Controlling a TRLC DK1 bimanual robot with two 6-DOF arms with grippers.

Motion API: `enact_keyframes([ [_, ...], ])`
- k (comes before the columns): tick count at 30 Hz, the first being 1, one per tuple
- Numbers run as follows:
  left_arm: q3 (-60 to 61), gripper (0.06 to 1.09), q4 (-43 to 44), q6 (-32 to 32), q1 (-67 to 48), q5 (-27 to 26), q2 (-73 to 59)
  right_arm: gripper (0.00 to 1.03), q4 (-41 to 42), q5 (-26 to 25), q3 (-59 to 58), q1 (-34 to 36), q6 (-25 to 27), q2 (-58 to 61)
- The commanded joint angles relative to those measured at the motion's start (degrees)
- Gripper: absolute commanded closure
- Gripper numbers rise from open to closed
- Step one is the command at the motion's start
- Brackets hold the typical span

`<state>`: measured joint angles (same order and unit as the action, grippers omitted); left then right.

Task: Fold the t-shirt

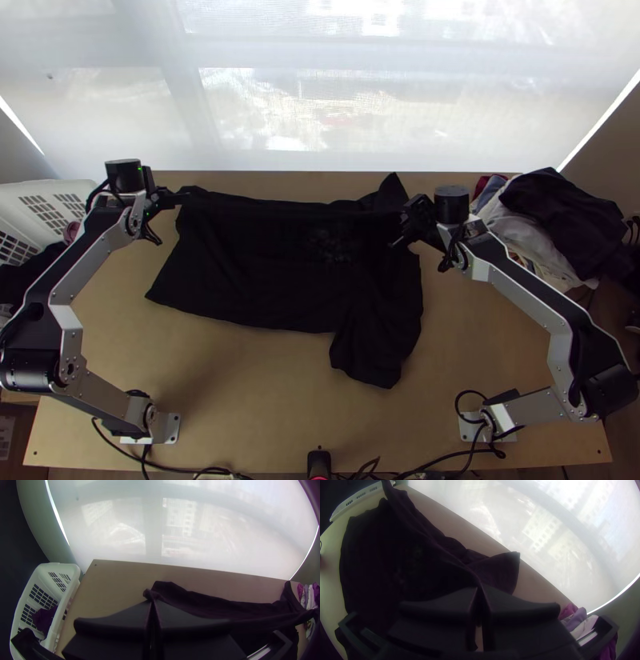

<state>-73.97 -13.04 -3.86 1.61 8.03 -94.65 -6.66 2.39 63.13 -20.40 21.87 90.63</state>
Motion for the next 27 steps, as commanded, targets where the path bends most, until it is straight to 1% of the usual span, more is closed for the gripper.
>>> enact_keyframes([
  [1, 7.44, 1.05, 1.79, -0.27, -0.46, -0.03, 2.89, 1.0, -0.02, -0.11, -3.98, -0.78, 0.1, -1.07],
  [10, 15.26, 1.05, 5.04, -0.62, -1.52, -0.03, 5.27, 1.0, -0.02, -0.2, -9.96, -2.8, 0.02, -1.16],
  [11, 16.05, 1.05, 5.65, -0.62, -1.52, -0.03, 5.27, 0.99, -0.02, -0.2, -10.31, -3.06, -0.16, -1.16],
  [12, 16.58, 1.05, 5.92, -0.62, -1.52, -0.03, 5.18, 0.9, -0.02, -0.2, -10.49, -3.15, -0.51, -1.16],
  [13, 16.85, 1.05, 6.01, -0.62, -1.52, -0.03, 5.18, 0.79, -0.02, -0.2, -10.66, -3.15, -0.77, -1.33],
  [14, 17.02, 1.01, 6.01, -0.62, -1.52, -0.12, 5.09, 0.67, -0.02, -0.2, -10.75, -3.15, -1.04, -1.51],
  [15, 17.29, 0.9, 5.92, -0.8, -1.61, -0.12, 5.35, 0.53, -0.02, -0.2, -10.84, -3.15, -1.3, -1.6],
  [16, 17.46, 0.86, 5.92, -1.33, -1.69, -0.03, 5.71, 0.38, -0.02, -0.28, -10.75, -3.06, -1.57, -1.68],
  [17, 17.37, 0.85, 5.92, -1.68, -1.69, -0.12, 6.23, 0.26, -0.02, -0.37, -10.58, -3.06, -2.09, -1.86],
  [18, 17.29, 0.79, 5.92, -2.29, -1.78, -0.12, 6.76, 0.14, -0.11, -0.37, -10.4, -3.06, -2.62, -2.12],
  [19, 17.11, 0.75, 5.3, -3.0, -1.87, -0.12, 7.46, 0.08, -0.29, -0.46, -10.31, -3.15, -2.8, -2.65],
  [20, 16.85, 0.75, 4.86, -3.17, -1.96, -0.12, 8.17, 0.05, -0.46, -0.46, -10.05, -3.15, -3.15, -3.27],
  [21, 16.58, 0.75, 4.25, -3.53, -2.05, -0.12, 8.87, 0.05, -0.64, -0.46, -9.87, -3.24, -3.76, -3.79],
  [25, 13.77, 0.64, -2.96, -5.19, -2.49, -0.12, 11.86, 0.05, -2.31, -0.46, -9.34, -3.41, -5.17, -6.43],
  [26, 12.8, 0.59, -5.77, -5.11, -2.49, -0.12, 12.56, 0.05, -2.84, -0.46, -9.34, -3.33, -5.34, -7.13],
  [27, 11.75, 0.57, -8.76, -5.11, -2.49, -0.12, 13.18, 0.05, -3.36, -0.46, -9.34, -3.33, -5.34, -7.92],
])
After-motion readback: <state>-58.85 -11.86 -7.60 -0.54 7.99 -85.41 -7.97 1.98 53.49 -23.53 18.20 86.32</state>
